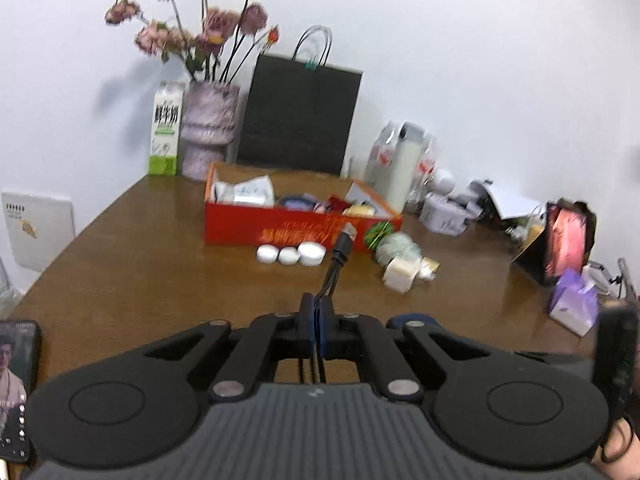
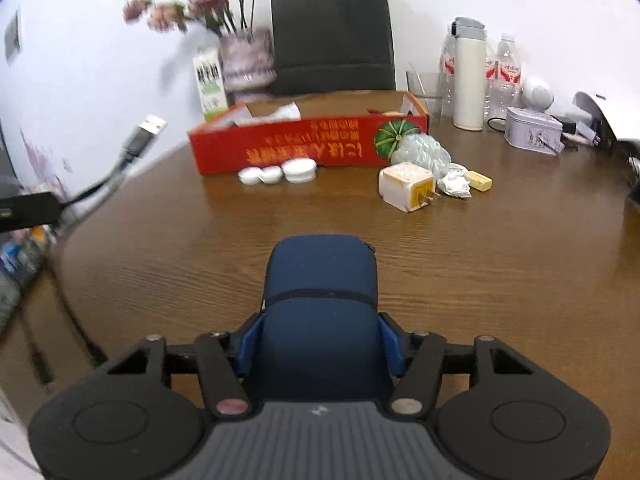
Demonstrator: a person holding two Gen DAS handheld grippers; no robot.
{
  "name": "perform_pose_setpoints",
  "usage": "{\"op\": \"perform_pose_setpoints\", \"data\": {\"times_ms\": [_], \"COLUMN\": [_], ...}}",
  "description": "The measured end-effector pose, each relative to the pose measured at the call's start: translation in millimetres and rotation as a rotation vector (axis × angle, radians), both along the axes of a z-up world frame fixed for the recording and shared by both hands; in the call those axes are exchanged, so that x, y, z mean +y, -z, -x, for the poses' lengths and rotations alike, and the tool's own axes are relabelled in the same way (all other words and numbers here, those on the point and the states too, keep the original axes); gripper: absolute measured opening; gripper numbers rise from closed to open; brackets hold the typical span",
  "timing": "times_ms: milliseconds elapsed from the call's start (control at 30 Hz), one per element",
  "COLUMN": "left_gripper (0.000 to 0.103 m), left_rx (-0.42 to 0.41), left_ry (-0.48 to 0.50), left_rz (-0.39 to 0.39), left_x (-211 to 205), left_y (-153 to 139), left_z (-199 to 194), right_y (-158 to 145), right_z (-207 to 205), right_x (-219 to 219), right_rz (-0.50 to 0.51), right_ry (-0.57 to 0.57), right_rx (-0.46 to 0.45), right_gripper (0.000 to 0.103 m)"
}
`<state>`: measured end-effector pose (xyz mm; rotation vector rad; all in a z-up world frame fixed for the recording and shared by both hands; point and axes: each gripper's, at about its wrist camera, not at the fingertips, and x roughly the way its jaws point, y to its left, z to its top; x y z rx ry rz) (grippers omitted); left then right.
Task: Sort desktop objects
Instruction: 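Carry zip case and USB cable into the red box and release both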
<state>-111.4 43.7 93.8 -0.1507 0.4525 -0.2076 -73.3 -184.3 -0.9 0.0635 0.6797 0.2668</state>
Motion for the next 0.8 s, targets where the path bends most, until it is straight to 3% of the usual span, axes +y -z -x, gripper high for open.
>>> {"op": "perform_pose_setpoints", "data": {"times_ms": [200, 400, 600, 733, 800], "left_gripper": [0.003, 0.003, 0.003, 0.003, 0.003], "left_rx": [-0.031, -0.165, -0.096, 0.044, 0.121], "left_ry": [-0.003, -0.005, 0.01, 0.019, -0.008], "left_rz": [0.004, -0.014, 0.038, 0.077, 0.08], "left_x": [-1.0, 3.5, -11.3, -16.9, -16.5], "left_y": [-16.0, -81.7, -114.9, -99.5, -79.0], "left_z": [-11.0, -69.8, -208.5, -309.8, -351.7], "right_y": [-30.9, -64.4, -120.2, -135.6, -129.5], "right_z": [22.1, -21.9, -137.3, -248.2, -296.8], "right_x": [-12.0, -12.7, -4.7, -1.2, 10.7], "right_rz": [-0.038, -0.033, -0.045, -0.089, -0.041], "right_ry": [-0.007, -0.039, -0.048, -0.016, -0.007], "right_rx": [-0.099, -0.166, -0.241, -0.179, -0.157], "right_gripper": [0.058, 0.058, 0.058, 0.058, 0.058]}}
